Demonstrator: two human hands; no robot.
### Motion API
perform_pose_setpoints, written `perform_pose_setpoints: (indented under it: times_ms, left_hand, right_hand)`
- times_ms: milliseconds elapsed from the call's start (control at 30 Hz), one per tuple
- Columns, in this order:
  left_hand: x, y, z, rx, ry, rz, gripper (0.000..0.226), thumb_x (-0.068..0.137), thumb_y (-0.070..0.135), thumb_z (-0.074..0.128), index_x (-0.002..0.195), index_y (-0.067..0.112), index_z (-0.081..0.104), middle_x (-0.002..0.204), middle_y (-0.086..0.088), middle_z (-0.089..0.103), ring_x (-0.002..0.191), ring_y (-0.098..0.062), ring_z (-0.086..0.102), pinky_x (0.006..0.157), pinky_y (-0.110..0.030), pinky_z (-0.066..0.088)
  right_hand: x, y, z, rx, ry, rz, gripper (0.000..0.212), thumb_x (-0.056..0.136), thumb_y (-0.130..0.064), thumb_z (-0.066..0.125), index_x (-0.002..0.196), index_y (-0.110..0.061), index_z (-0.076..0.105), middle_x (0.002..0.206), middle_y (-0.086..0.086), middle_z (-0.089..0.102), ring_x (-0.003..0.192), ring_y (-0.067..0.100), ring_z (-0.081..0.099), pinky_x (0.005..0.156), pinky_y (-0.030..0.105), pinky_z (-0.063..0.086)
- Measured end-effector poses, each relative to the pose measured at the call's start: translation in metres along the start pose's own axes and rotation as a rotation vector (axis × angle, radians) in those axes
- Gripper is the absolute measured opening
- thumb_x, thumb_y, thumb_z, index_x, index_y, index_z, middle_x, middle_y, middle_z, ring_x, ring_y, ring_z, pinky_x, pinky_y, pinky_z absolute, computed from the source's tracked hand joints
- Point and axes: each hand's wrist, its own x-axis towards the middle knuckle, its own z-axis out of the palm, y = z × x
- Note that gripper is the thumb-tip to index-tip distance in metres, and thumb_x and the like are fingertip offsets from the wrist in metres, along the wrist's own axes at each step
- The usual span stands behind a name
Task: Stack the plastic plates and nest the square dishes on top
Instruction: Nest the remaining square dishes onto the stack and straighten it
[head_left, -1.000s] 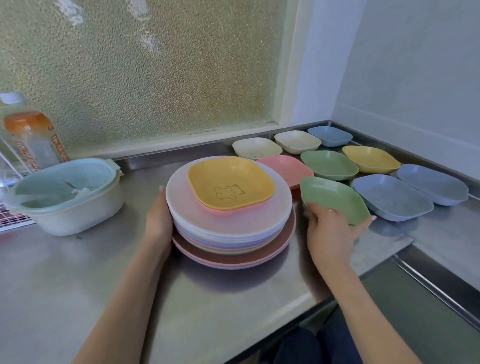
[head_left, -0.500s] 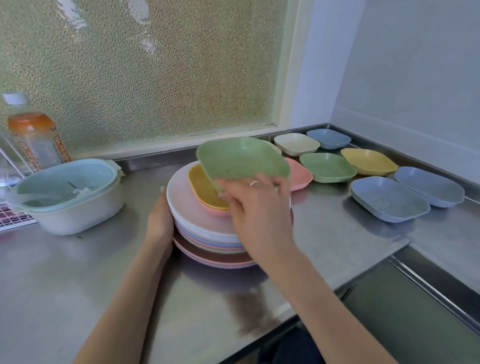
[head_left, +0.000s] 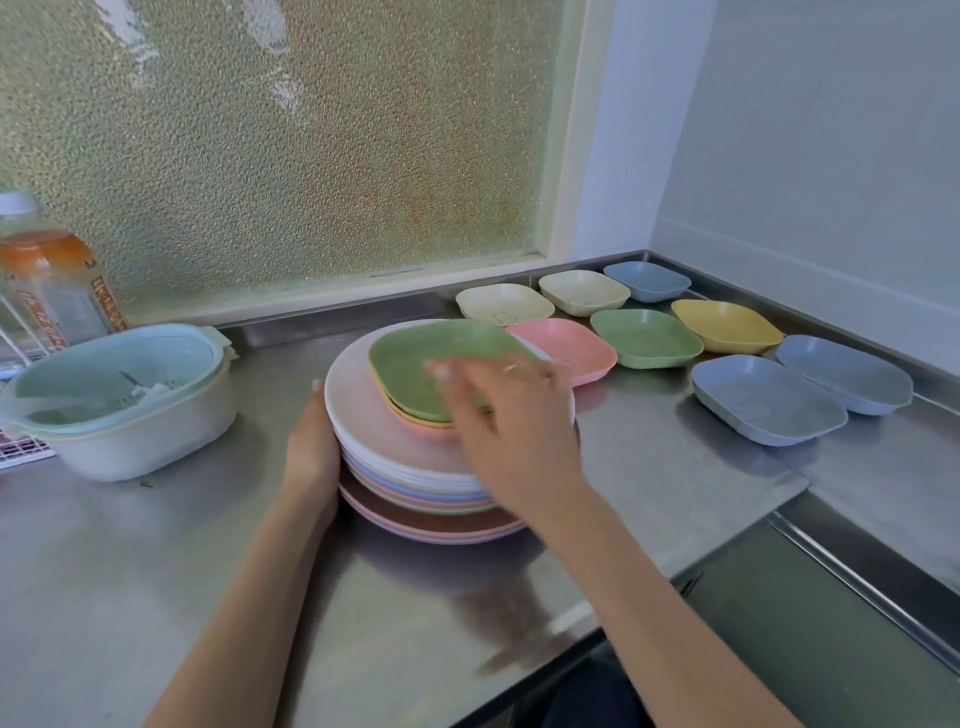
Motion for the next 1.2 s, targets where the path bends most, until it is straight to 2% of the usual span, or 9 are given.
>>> perform_pose_setpoints:
  times_ms: [100,167,333,400,567,733,900,1067,1200]
  left_hand:
    - [0.003,-0.001,0.0,0.009,-0.007,-0.009,0.032,0.096,0.045,0.043,0.084,0.019,0.058,0.073,0.008,0.057,0.07,-0.008,0.053,0.078,-0.028,0.038]
    - [0.005,-0.002,-0.001,0.014,-0.013,-0.009,0.035,0.096,0.044,0.042,0.075,0.022,0.059,0.074,0.008,0.059,0.071,-0.008,0.055,0.078,-0.029,0.04]
    - [0.012,-0.006,-0.005,0.048,-0.017,-0.003,0.036,0.095,0.047,0.04,0.077,0.026,0.062,0.089,0.002,0.066,0.091,-0.019,0.062,0.091,-0.035,0.046]
    - [0.012,-0.006,-0.005,0.044,-0.012,0.009,0.036,0.096,0.046,0.04,0.075,0.026,0.062,0.085,0.004,0.066,0.084,-0.014,0.061,0.085,-0.032,0.045]
    - [0.013,-0.006,-0.005,0.046,-0.004,0.002,0.034,0.094,0.048,0.042,0.078,0.026,0.062,0.083,0.007,0.065,0.091,-0.018,0.061,0.089,-0.033,0.045]
    - [0.015,-0.008,-0.006,0.061,-0.006,0.015,0.036,0.094,0.048,0.042,0.077,0.026,0.065,0.089,0.004,0.068,0.098,-0.02,0.062,0.097,-0.038,0.046]
    - [0.015,-0.009,-0.006,0.047,-0.009,0.009,0.035,0.094,0.049,0.042,0.08,0.026,0.065,0.088,0.004,0.068,0.096,-0.019,0.063,0.095,-0.037,0.047]
    - [0.013,-0.009,-0.005,0.026,-0.013,0.025,0.035,0.095,0.047,0.041,0.079,0.026,0.064,0.086,0.005,0.067,0.085,-0.014,0.062,0.084,-0.032,0.045]
    - [0.011,-0.01,-0.004,-0.014,-0.014,0.025,0.032,0.094,0.044,0.044,0.078,0.025,0.064,0.077,0.009,0.067,0.078,-0.009,0.061,0.077,-0.03,0.045]
  right_hand:
    - [0.018,0.047,-0.019,0.123,0.278,0.165,0.034,0.092,-0.035,0.037,0.102,-0.025,0.068,0.083,0.002,0.073,0.079,0.023,0.064,0.079,0.046,0.048]
    - [0.028,0.085,-0.024,0.03,0.292,0.315,0.029,0.091,-0.025,0.041,0.111,-0.023,0.062,0.085,0.007,0.07,0.079,0.026,0.063,0.077,0.046,0.049]
    - [0.031,0.155,0.0,-0.137,-0.217,0.513,0.053,0.085,-0.003,0.042,0.131,-0.026,0.048,0.122,0.009,0.062,0.105,0.032,0.058,0.087,0.042,0.049]
    - [0.026,0.165,0.015,-0.251,-0.325,0.449,0.05,0.083,-0.01,0.047,0.126,-0.033,0.054,0.12,0.009,0.064,0.105,0.034,0.057,0.083,0.042,0.051]
    - [0.029,0.166,0.022,-0.258,-0.271,0.42,0.028,0.082,-0.013,0.046,0.097,-0.022,0.069,0.099,0.009,0.069,0.088,0.032,0.06,0.07,0.037,0.052]
    - [0.038,0.16,0.012,-0.22,-0.152,0.326,0.019,0.084,-0.01,0.046,0.066,-0.013,0.051,0.069,0.01,0.054,0.068,0.032,0.049,0.055,0.031,0.035]
    - [0.052,0.127,-0.012,-0.192,-0.046,0.16,0.016,0.087,-0.011,0.048,0.089,-0.018,0.062,0.084,0.014,0.061,0.078,0.033,0.052,0.062,0.039,0.047]
    - [0.041,0.056,-0.039,-0.215,0.07,-0.001,0.021,0.09,-0.02,0.052,0.106,-0.027,0.064,0.089,0.007,0.061,0.085,0.033,0.054,0.059,0.038,0.048]
    - [0.015,0.01,-0.032,-0.231,0.022,-0.133,0.024,0.083,-0.017,0.061,0.102,-0.029,0.069,0.084,0.003,0.066,0.078,0.033,0.059,0.06,0.037,0.047]
